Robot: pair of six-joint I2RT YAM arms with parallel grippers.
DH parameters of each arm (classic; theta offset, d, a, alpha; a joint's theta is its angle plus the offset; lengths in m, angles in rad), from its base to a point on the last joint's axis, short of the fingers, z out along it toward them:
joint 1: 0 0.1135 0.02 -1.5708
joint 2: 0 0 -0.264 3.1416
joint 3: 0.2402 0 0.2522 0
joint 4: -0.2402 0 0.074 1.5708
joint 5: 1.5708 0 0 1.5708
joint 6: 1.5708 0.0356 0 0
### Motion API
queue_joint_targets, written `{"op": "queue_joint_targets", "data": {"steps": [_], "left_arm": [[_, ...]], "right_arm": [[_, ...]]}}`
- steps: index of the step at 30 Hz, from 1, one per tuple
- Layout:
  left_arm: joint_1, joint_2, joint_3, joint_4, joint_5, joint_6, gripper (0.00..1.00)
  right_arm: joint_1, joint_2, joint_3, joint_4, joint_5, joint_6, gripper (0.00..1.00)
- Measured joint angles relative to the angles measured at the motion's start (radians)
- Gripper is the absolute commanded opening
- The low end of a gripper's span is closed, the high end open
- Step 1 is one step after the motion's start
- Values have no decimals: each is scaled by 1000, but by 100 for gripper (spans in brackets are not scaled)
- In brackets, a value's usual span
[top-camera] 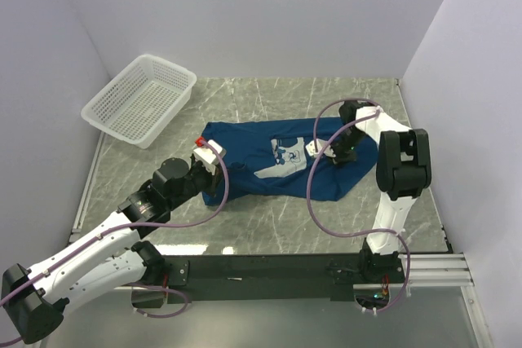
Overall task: Fold and stack the t-shirts
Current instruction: Fold the tshirt
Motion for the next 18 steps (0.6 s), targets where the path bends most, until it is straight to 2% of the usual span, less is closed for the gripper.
{"op": "queue_joint_targets", "data": {"steps": [3,5,8,9,15,18], "left_arm": [[0,0,0,1,0,0,1],[0,-1,0,2,0,-1,1],[1,-3,0,2,0,-1,1],[1,-4,0,2,0,-1,1],[2,-15,-1,2,0,-3,1],[2,-32,-2,2,0,-10,1]], "right_arm": [[-8,-33,-4,0,-16,5,12],[-17,-63,-12,3,-26,10,13],[-27,-102,-28,4,-39,19,7],[-30,-110,-34,4,-44,21,0],[-45,-116,-45,5,-104,63,0],[-89,-149,-53,25,-160,146,0]]}}
